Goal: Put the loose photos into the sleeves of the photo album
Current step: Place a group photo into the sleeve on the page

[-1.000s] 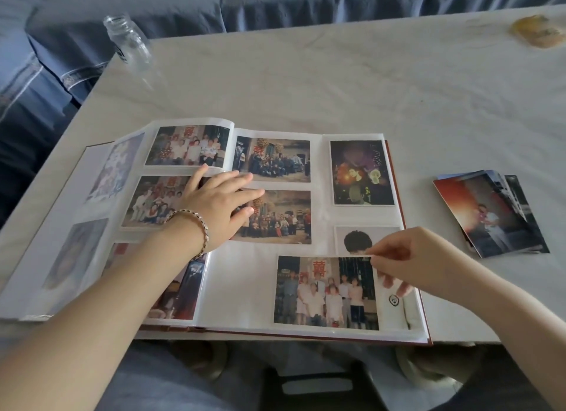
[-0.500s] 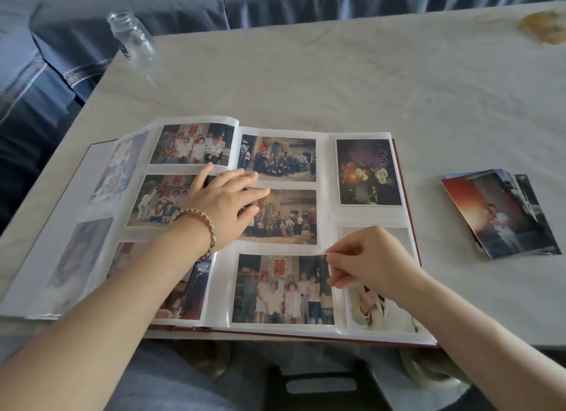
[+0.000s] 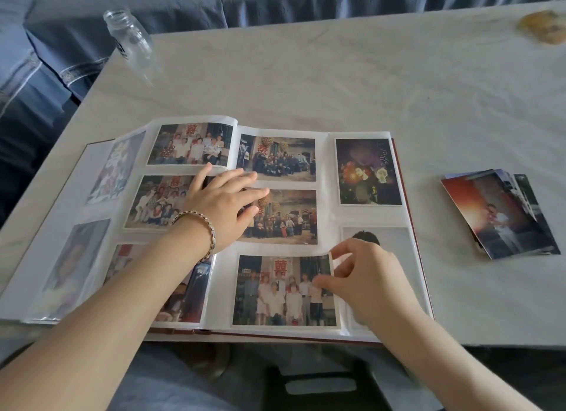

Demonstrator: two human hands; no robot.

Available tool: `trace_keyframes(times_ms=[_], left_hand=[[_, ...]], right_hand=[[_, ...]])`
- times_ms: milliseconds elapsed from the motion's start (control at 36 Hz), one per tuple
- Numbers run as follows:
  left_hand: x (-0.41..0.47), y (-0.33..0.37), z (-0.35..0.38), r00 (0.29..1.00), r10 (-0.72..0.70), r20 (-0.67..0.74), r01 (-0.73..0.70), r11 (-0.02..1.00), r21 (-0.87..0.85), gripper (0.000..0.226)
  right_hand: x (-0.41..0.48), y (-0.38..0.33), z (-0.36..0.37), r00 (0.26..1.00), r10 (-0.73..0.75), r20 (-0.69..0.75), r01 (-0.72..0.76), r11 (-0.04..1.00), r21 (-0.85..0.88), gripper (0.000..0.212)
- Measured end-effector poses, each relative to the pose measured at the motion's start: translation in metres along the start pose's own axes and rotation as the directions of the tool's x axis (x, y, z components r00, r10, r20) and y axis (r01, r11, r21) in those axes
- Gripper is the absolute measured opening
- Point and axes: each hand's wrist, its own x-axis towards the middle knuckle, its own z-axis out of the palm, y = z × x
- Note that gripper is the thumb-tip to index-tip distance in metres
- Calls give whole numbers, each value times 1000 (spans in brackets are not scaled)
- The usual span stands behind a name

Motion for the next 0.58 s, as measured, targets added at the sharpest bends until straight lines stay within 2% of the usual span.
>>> trace_keyframes(times_ms=[139,306,444,583], left_hand=[[-1,-1,0,1000,7,-15,-7,1000,-12,40],[-1,0,0,1000,11,-24,-11,1000,-22,39],[-1,-1,1,1000,8,-21,-8,1000,-18,39],[-1,-1,1,1000,3,-14,-4,1000,-16,40]], right_hand=[[-6,2,6,996,15,-90,-5,995,104,43],[-8,5,3,998,21,-57,-5,963,270,44],[-5,4,0,1000,28,8,-29,962,273,26],[-7,4,4,995,8,-95,12,979,202,7]])
